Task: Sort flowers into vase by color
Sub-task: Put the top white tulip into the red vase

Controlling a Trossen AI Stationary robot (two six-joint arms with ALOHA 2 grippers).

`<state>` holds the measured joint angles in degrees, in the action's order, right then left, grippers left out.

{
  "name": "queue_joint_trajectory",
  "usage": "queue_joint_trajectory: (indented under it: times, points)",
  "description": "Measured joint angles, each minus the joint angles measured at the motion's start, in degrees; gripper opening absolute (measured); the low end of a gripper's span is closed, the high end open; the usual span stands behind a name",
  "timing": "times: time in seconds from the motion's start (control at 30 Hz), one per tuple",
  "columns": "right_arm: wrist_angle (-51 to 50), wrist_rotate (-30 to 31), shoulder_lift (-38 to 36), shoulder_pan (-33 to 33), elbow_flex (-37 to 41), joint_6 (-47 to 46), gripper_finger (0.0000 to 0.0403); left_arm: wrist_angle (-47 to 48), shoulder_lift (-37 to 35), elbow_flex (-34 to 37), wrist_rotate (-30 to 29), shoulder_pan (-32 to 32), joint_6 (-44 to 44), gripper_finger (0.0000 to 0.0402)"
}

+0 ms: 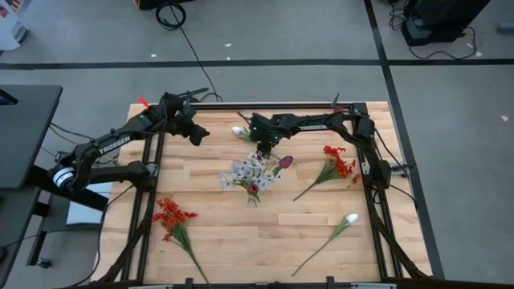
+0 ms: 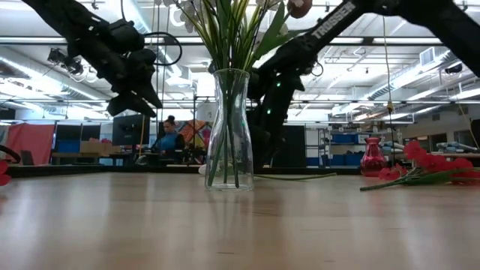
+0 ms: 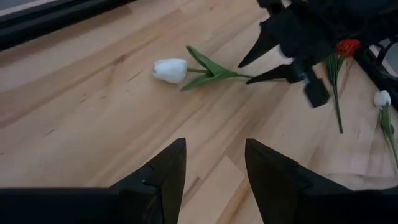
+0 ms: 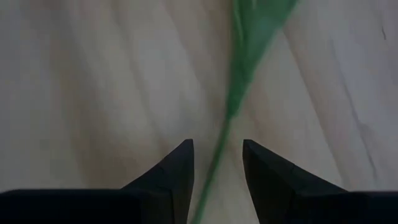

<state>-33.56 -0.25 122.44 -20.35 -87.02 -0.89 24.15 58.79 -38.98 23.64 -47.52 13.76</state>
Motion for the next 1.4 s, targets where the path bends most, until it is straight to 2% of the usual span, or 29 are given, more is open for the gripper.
queue_joint_trajectory:
  times: [0.13,0.27,0.53,0.7,0.93,1.07,1.17,1.3,1.4]
  points:
    - [-2.45,2.09,2.11,-0.35,-2.75,0.84,0.0139,-0.35,1.14,0.0,0.0,0.03,-0.07,0.0169]
    - [-1.97,1.53,2.63,-0.84,-2.95,1.3,0.0121,-0.39,3.06,0.0,-0.04,0.03,-0.64,0.0169]
    - [-4.02,-2.65,2.42,-2.2,-2.99,-3.7,0.0015,-4.52,6.07,0.0,3.06,0.05,0.28,0.0169]
    - [-4.16,-4.4,-0.78,-4.11,-2.6,-10.17,0.0006,-8.2,6.1,0.0,3.67,0.1,2.56,0.0169]
    - [-0.05,-7.54,-10.61,-8.81,-2.71,-13.05,0.0003,-18.58,6.1,0.0,6.4,1.7,7.96,0.0169]
    - [7.35,-12.76,-16.99,-11.49,-2.73,-12.63,0.0002,-33.12,6.11,0.0,5.77,5.91,11.29,0.0169]
    - [14.99,-18.97,-20.29,-13.31,-2.73,-11.08,0.0002,-42.54,7.24,-0.9,1.72,8.14,15.11,0.0169]
    - [23.3,-29.12,-23.31,-14.76,-2.78,-9.77,0.0001,-45.3,11.07,-6.57,0.17,8.29,14.56,0.0169]
    - [26.95,-34.25,-24.39,-14.4,-2.78,-8.12,0.0,-45.25,15.2,-12.4,0.07,9.25,11.63,0.0169]
